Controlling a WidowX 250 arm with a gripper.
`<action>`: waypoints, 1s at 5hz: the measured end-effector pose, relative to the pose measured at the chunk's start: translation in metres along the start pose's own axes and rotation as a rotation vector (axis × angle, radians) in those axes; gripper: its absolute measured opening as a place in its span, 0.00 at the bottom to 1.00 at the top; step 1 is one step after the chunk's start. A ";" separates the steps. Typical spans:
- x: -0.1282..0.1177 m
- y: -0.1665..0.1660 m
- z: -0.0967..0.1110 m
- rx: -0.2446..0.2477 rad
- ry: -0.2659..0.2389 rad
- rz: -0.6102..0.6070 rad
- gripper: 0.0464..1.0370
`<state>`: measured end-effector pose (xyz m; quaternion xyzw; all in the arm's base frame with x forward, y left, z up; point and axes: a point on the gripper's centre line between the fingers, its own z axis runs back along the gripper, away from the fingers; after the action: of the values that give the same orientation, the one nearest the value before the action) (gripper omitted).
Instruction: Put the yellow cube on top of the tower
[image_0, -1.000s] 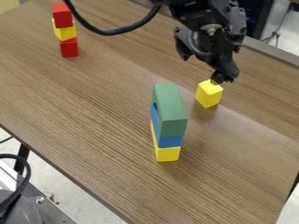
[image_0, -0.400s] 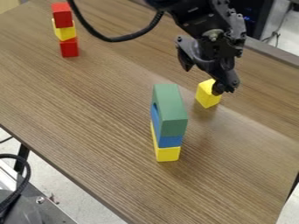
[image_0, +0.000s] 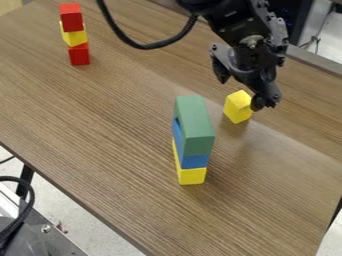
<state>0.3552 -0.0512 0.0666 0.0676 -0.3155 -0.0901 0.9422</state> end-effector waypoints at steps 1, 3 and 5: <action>0.003 -0.002 -0.006 -0.014 -0.005 -0.002 0.96; -0.008 -0.006 -0.035 -0.057 0.042 -0.010 0.65; -0.005 -0.002 -0.036 -0.037 0.046 -0.058 0.55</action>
<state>0.3729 -0.0500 0.0348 0.0615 -0.2901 -0.1213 0.9473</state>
